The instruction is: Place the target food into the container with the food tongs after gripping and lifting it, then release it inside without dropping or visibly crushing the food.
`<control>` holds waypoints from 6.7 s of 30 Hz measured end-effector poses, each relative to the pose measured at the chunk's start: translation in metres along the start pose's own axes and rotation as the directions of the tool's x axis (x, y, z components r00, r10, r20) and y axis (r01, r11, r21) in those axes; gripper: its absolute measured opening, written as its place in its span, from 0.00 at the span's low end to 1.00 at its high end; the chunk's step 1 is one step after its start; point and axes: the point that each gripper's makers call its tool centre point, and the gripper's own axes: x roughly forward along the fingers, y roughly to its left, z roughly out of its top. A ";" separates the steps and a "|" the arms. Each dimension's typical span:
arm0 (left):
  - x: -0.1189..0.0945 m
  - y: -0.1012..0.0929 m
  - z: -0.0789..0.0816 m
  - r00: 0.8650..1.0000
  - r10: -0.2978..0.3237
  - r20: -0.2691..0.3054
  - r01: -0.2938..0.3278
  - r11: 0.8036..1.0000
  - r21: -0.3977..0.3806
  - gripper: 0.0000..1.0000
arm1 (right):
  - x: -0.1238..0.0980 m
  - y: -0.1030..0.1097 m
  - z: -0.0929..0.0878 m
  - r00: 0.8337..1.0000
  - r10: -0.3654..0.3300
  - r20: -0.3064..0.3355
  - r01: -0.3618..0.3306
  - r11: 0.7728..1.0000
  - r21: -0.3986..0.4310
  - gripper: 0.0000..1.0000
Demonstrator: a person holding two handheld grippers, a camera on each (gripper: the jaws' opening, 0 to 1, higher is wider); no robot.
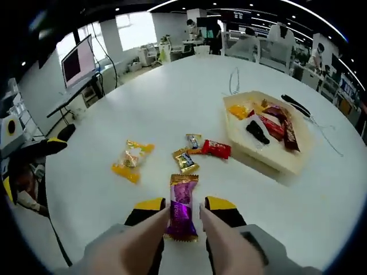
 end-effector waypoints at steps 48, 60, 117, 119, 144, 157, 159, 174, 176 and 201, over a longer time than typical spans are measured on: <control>0.014 0.005 0.001 0.997 -0.019 -0.077 0.021 0.999 0.028 0.98 | 0.014 0.007 -0.002 0.999 0.032 -0.015 -0.031 0.999 0.039 0.20; 0.014 -0.011 -0.008 0.996 -0.031 -0.081 0.033 0.999 0.020 0.97 | -0.018 0.003 0.012 0.978 0.089 0.191 -0.162 0.897 0.412 0.20; 0.043 -0.118 0.063 0.999 -0.013 -0.048 0.019 0.994 0.110 0.99 | -0.219 -0.150 0.127 0.761 -0.038 0.648 -0.197 0.938 0.286 0.20; 0.045 -0.118 0.062 0.999 -0.017 -0.050 0.023 0.993 0.112 0.99 | -0.220 -0.148 0.130 0.763 -0.031 0.645 -0.192 0.943 0.273 0.20; 0.046 -0.107 0.087 0.999 -0.039 0.033 0.037 0.996 0.076 0.99 | -0.220 -0.150 0.201 0.762 -0.006 0.648 -0.107 0.985 0.134 0.21; 0.055 -0.101 0.090 0.998 -0.055 0.025 0.053 0.995 0.088 0.99 | -0.194 -0.156 0.195 0.793 -0.022 0.609 -0.099 0.981 0.164 0.21; 0.058 -0.099 0.092 0.998 -0.060 0.023 0.058 0.995 0.085 0.99 | -0.191 -0.159 0.196 0.794 -0.028 0.607 -0.097 0.980 0.173 0.21; 0.071 -0.083 0.096 0.998 -0.056 0.005 0.056 0.996 0.076 0.99 | -0.173 -0.164 0.200 0.782 -0.061 0.620 -0.106 0.968 0.229 0.21; 0.072 -0.080 0.096 0.999 -0.053 0.004 0.052 0.996 0.067 0.99 | -0.172 -0.164 0.202 0.777 -0.067 0.625 -0.103 0.967 0.231 0.21; 0.084 -0.061 0.095 0.999 -0.049 -0.019 0.050 0.998 0.039 0.99 | -0.140 -0.187 0.202 0.805 -0.121 0.581 -0.049 0.962 0.268 0.22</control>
